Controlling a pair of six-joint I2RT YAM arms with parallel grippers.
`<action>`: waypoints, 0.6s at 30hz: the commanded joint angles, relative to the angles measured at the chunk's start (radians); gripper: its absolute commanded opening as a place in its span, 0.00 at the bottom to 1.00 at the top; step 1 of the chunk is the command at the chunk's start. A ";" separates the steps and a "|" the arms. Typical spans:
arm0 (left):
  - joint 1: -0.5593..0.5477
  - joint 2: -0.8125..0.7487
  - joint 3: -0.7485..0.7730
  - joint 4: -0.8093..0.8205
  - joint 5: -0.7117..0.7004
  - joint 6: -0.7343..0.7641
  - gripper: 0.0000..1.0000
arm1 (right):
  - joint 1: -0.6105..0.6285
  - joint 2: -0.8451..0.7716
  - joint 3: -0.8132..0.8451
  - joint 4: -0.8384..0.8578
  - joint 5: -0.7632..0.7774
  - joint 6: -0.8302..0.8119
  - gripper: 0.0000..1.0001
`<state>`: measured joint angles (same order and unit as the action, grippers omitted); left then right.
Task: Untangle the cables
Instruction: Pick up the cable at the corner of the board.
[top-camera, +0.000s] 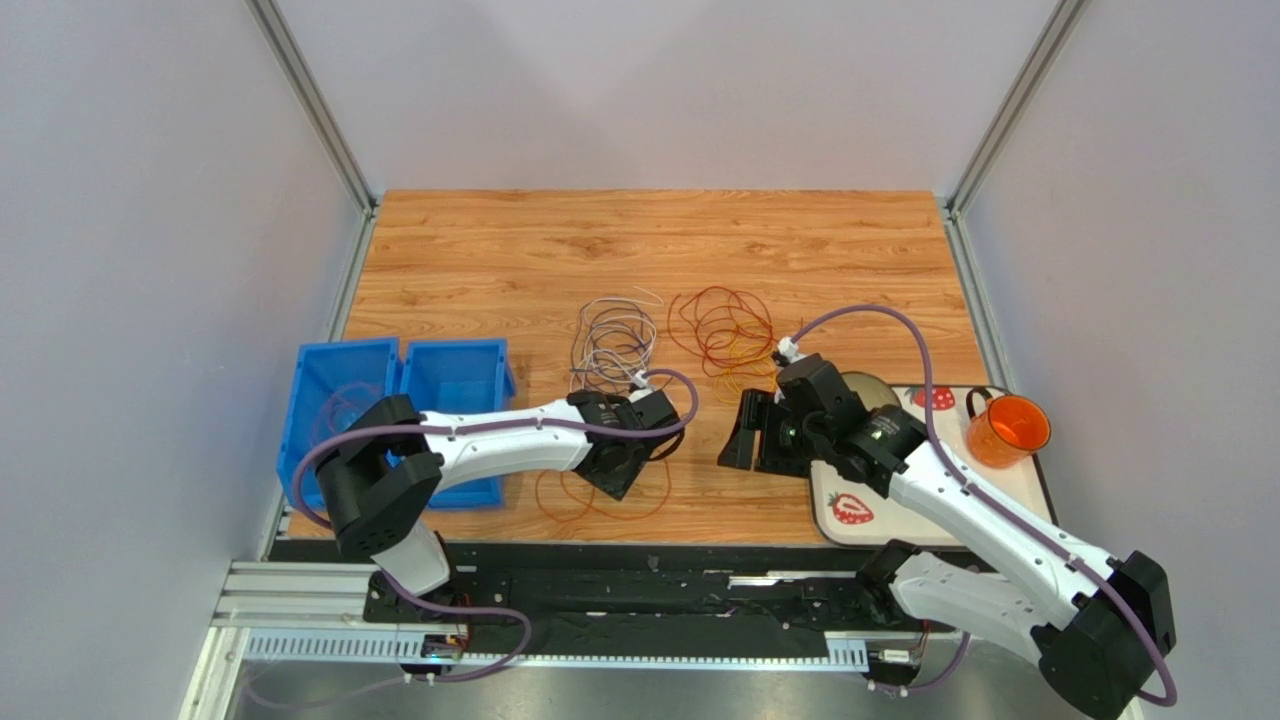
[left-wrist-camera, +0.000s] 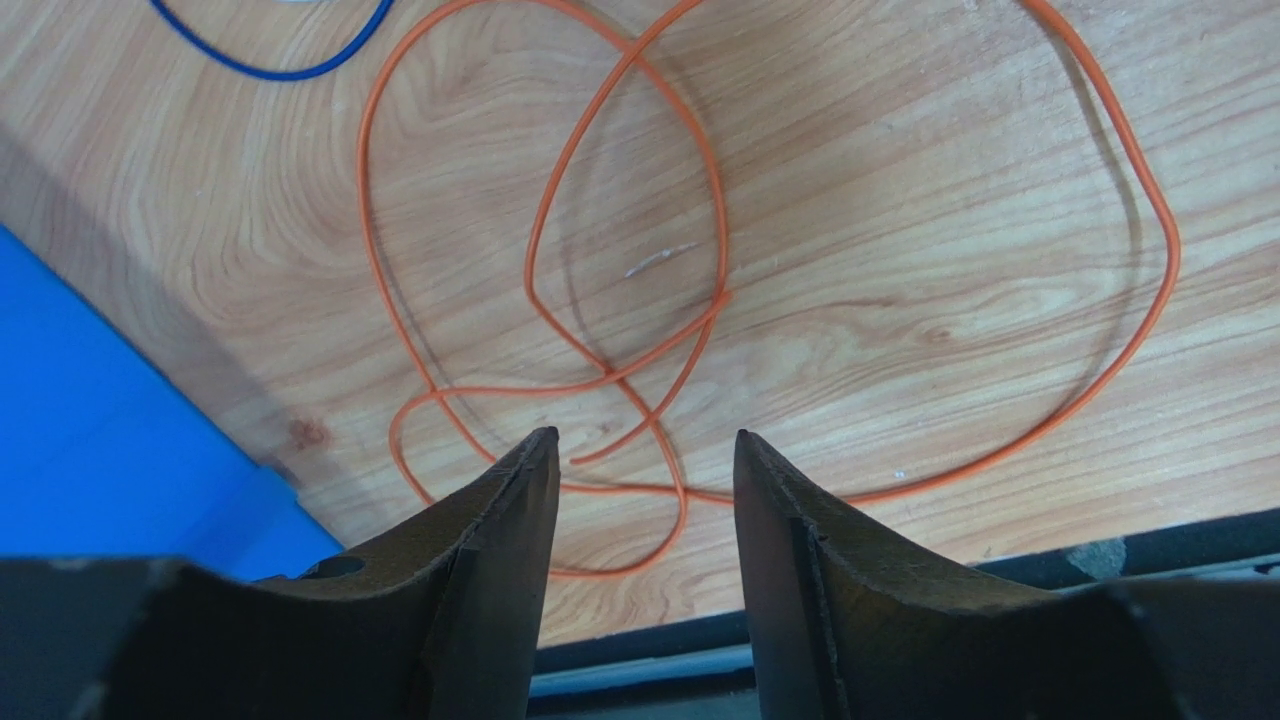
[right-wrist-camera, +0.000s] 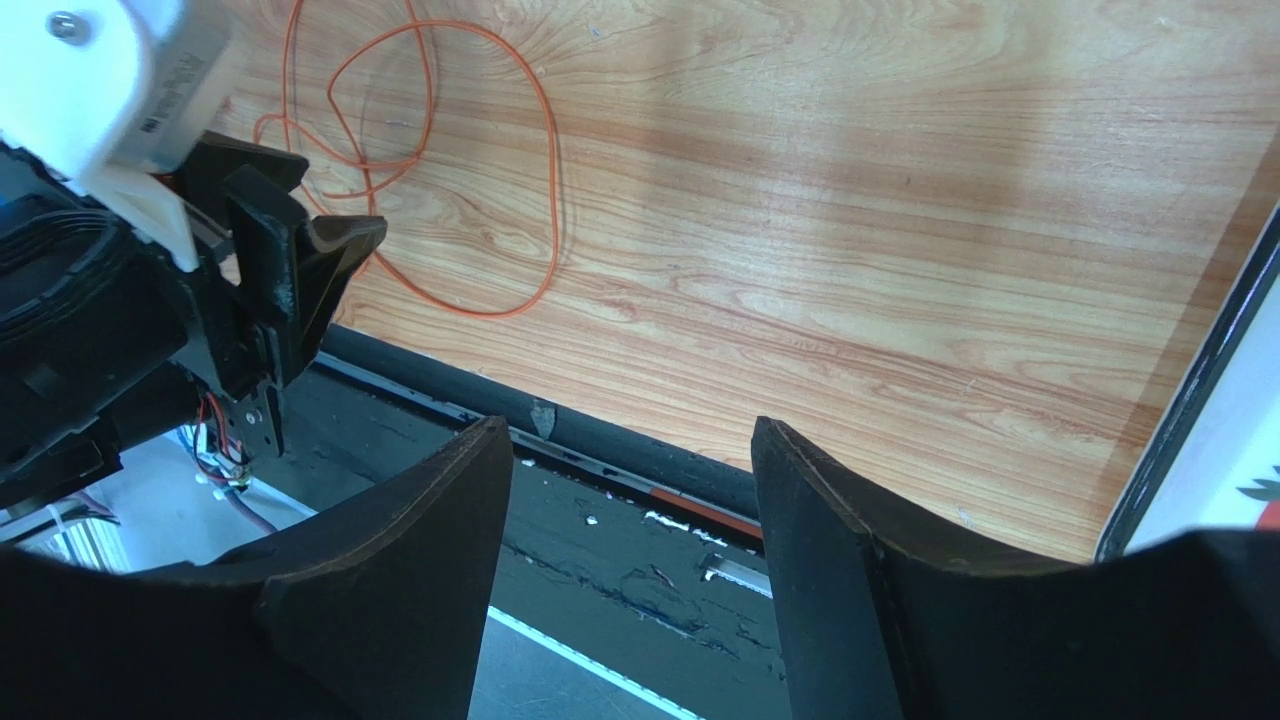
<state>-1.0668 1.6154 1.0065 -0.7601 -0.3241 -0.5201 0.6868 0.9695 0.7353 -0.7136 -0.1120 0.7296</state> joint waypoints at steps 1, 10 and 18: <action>0.001 0.052 -0.009 0.053 -0.015 0.088 0.53 | 0.006 0.009 0.036 0.005 0.018 0.001 0.64; 0.054 0.048 -0.052 0.125 0.017 0.088 0.51 | 0.006 0.020 0.032 0.008 0.021 0.002 0.64; 0.156 -0.015 -0.095 0.169 0.134 0.083 0.49 | 0.005 0.041 0.038 0.013 0.025 -0.001 0.64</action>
<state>-0.9527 1.6466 0.9539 -0.6361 -0.2573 -0.4431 0.6868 1.0058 0.7357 -0.7136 -0.1055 0.7292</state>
